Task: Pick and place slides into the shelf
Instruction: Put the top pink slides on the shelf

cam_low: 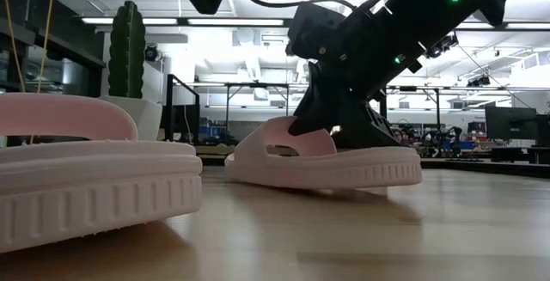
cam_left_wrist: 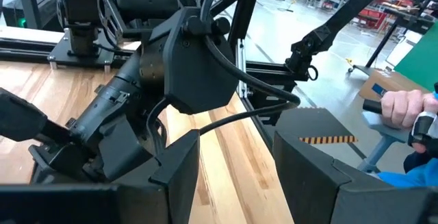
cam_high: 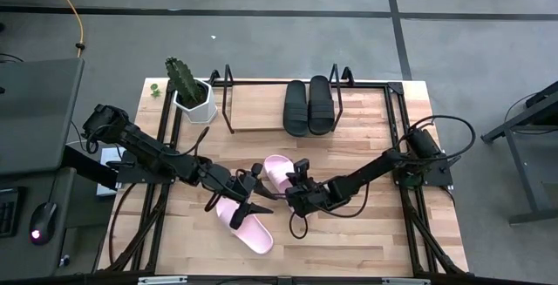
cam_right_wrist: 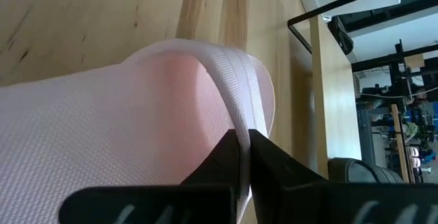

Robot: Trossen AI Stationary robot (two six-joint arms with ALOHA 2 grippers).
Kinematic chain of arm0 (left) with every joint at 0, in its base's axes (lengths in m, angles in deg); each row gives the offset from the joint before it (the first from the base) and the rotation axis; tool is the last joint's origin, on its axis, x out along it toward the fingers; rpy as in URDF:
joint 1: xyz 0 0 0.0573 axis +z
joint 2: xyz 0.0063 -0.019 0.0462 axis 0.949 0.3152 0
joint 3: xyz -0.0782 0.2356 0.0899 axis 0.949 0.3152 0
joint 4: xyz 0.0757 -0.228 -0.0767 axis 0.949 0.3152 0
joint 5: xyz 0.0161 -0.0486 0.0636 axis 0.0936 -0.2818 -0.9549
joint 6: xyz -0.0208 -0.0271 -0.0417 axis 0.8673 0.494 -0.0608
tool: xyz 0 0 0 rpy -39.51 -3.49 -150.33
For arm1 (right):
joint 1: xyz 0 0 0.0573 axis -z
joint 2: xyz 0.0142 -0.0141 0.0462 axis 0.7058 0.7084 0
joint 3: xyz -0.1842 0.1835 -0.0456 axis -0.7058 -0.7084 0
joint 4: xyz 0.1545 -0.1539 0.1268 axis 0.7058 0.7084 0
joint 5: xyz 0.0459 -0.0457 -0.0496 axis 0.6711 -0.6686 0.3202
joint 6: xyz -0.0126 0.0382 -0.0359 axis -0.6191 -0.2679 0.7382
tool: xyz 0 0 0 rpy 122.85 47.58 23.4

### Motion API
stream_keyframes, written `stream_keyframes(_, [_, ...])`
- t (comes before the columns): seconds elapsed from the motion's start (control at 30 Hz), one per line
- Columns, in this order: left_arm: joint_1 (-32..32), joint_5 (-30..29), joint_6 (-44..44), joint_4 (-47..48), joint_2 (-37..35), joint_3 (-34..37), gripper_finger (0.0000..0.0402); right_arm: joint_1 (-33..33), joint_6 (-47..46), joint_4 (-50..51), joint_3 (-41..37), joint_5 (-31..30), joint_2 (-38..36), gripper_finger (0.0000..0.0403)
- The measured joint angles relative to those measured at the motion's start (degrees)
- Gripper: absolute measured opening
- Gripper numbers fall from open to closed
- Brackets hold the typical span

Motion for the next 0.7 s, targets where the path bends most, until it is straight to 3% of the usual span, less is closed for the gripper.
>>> stream_keyframes(0.7, [0.0, 3.4, -5.3, -6.6, -1.0, -1.1, 0.0175, 0.0, -2.6, 8.6, 0.0, -5.3, -6.6, 0.0])
